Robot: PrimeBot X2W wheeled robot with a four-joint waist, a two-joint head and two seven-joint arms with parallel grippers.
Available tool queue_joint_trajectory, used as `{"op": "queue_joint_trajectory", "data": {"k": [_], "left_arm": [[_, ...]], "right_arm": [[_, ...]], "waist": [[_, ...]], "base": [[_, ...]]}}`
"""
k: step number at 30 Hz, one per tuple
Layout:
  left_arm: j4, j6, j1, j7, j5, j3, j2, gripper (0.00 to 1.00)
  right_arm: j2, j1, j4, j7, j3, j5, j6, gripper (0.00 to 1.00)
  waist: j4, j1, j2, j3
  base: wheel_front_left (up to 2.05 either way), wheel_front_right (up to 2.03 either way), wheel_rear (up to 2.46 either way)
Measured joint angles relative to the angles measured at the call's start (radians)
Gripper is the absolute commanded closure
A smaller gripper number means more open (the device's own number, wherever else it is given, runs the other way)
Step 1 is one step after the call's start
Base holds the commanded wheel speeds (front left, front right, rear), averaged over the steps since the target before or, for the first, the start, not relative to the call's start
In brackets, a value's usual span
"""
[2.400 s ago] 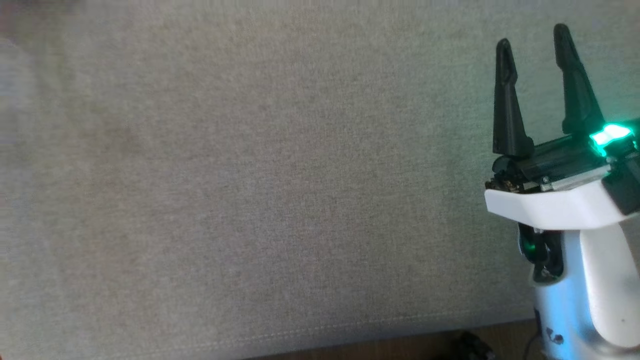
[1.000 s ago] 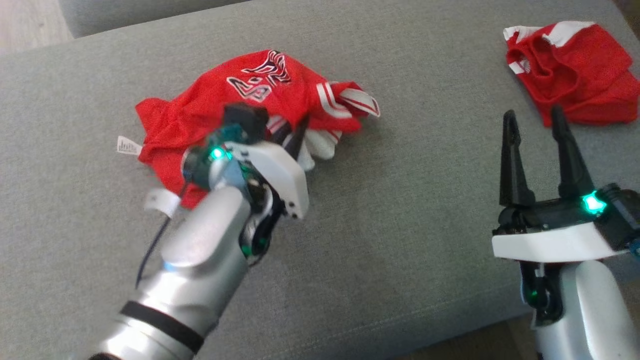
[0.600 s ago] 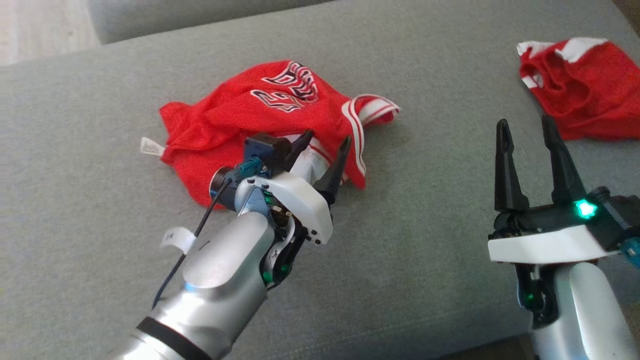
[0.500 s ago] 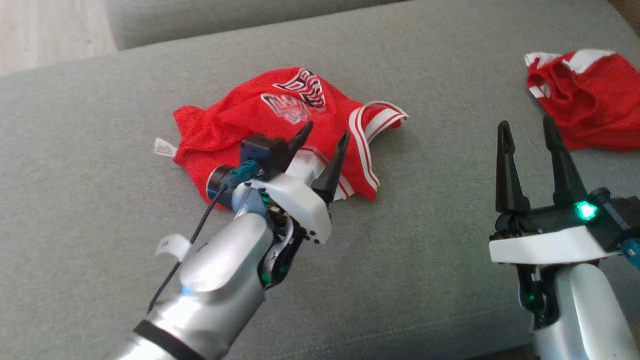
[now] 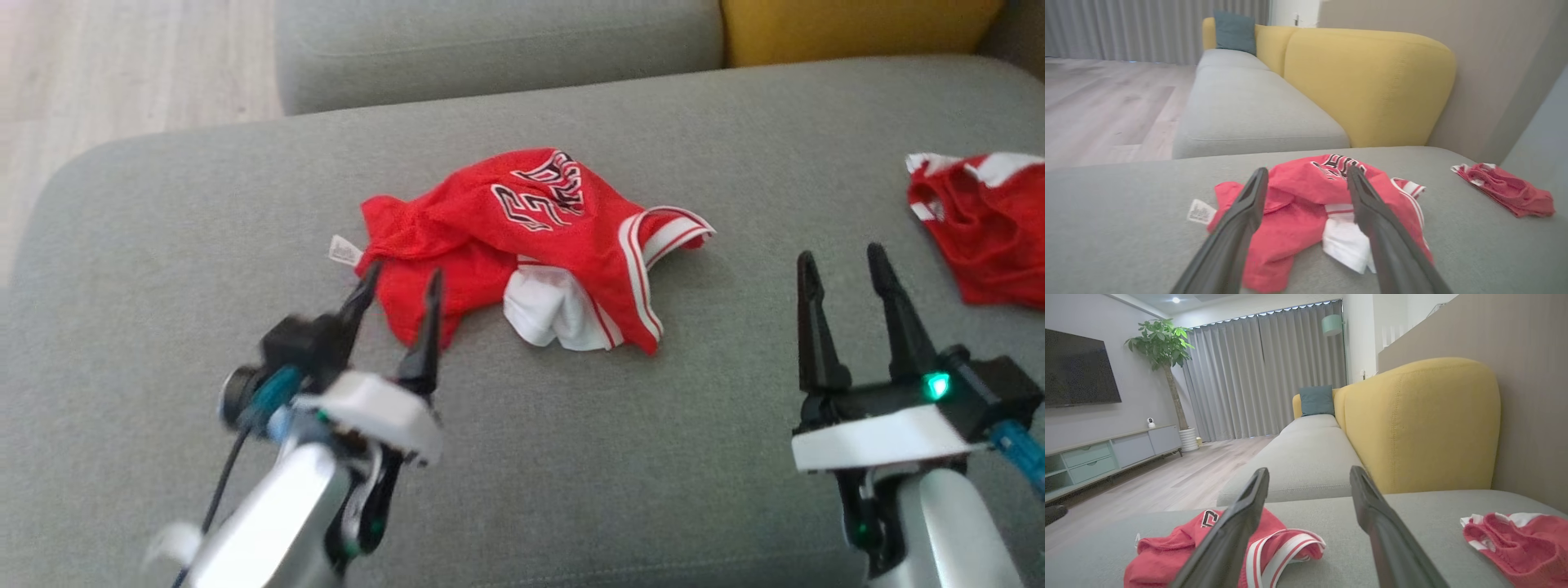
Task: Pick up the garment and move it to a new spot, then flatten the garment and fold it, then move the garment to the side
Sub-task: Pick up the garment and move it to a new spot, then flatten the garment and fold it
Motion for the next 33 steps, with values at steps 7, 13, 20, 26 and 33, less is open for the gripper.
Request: {"op": "queue_joint_trajectory", "data": {"k": [7,13,20,26,33], "left_arm": [[-0.128,0.054,0.197,0.0,0.044,0.132,0.009,0.0],[-0.174,0.054,0.297,0.0,0.093,0.203,0.002,0.0],[-0.212,0.048,0.378,0.0,0.14,0.275,-0.022,0.0],[-0.221,0.019,0.413,0.0,0.166,0.314,-0.055,0.0],[-0.216,-0.008,0.413,0.0,0.192,0.328,-0.08,0.0]], "right_arm": [[0.0,0.081,0.024,0.0,0.002,-0.008,0.0,0.0],[0.001,0.094,0.04,0.0,0.003,-0.004,0.0,0.0],[0.001,0.094,0.058,-0.008,0.009,0.005,0.0,0.0],[0.001,0.094,0.083,-0.015,0.011,0.011,0.0,0.0],[0.001,0.093,0.105,-0.015,0.015,0.011,0.0,0.0]], "waist": [[0.041,0.0,0.0,-0.025],[0.066,0.0,0.0,-0.034],[0.081,0.0,0.0,-0.038],[0.085,0.0,0.0,-0.038],[0.079,0.0,0.0,-0.038]], "base": [[0.0,0.0,0.0],[0.0,0.0,0.0],[0.0,0.0,0.0],[0.0,0.0,0.0],[0.0,0.0,0.0]]}}
